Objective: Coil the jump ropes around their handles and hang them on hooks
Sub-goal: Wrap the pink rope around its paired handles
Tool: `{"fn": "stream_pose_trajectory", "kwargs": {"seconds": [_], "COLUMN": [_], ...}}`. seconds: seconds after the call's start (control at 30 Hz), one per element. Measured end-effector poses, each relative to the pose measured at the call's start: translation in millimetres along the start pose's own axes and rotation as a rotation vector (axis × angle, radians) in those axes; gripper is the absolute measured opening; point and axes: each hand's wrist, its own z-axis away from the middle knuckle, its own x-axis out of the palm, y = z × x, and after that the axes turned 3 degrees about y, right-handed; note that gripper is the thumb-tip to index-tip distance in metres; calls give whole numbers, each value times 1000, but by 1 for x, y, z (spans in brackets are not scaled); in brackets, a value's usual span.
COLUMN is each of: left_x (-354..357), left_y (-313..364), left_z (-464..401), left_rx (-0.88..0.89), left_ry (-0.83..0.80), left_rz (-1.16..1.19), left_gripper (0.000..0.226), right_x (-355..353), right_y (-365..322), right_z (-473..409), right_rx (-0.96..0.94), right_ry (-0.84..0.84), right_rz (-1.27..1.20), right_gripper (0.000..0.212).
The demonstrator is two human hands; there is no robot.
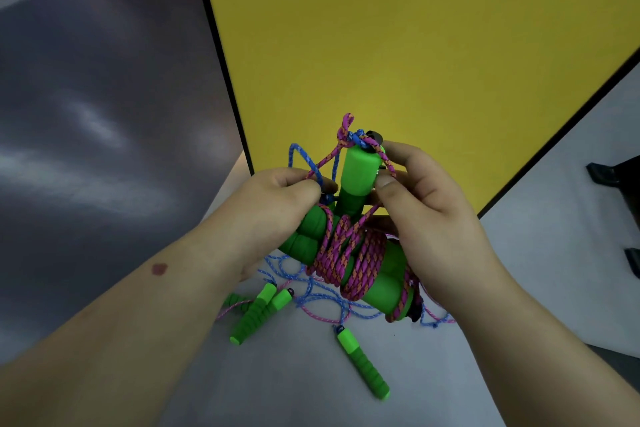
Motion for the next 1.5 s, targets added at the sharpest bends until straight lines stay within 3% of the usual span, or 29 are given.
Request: {"fn": "stream_pose_trajectory", "kwargs": {"seconds": [0.2,0.37,0.47,0.6,0.7,0.8,0.93,1.03,1.1,1.2,1.3,1.5], "left_x": [6,9,10,11,12,14,17,17,16,12,9,7], "left_y": [-1,-14,-13,-12,-15,-13,-10,-5,-1,6,6,11], "left_z": [3,-8,-6,-4,-8,-8,-1,4,6,10,8,10], "left_rx": [-37,-48,-70,-179,-221,-206,-231,-195,-152,-176,-189,-45], "left_ry": [-36,-141,-185,-119,-28,25,-25,-44,-83,-143,-147,-97], "left_rz": [-83,-136,-166,-130,-214,-263,-171,-153,-96,77,151,81], "left_gripper": [36,40,34,36,36,24,26,24,23,23,26,52], "right_x": [-3,-13,-13,-9,-9,-8,-4,-6,-8,-13,-14,-14], "right_y": [-4,-8,-10,-11,-11,-12,-8,-4,-2,4,6,-4], "right_z": [-1,-6,-3,3,5,5,-1,-5,-7,-7,-4,-2], "right_rx": [60,144,57,-229,-291,-201,114,292,296,197,89,187], "right_ry": [-85,-126,-164,-83,-90,-105,-162,-83,-16,56,45,-240], "right_rz": [31,79,226,473,591,462,151,-36,-94,-7,243,311], "right_gripper": [45,31,31,46,29,21,23,22,30,40,37,21]}}
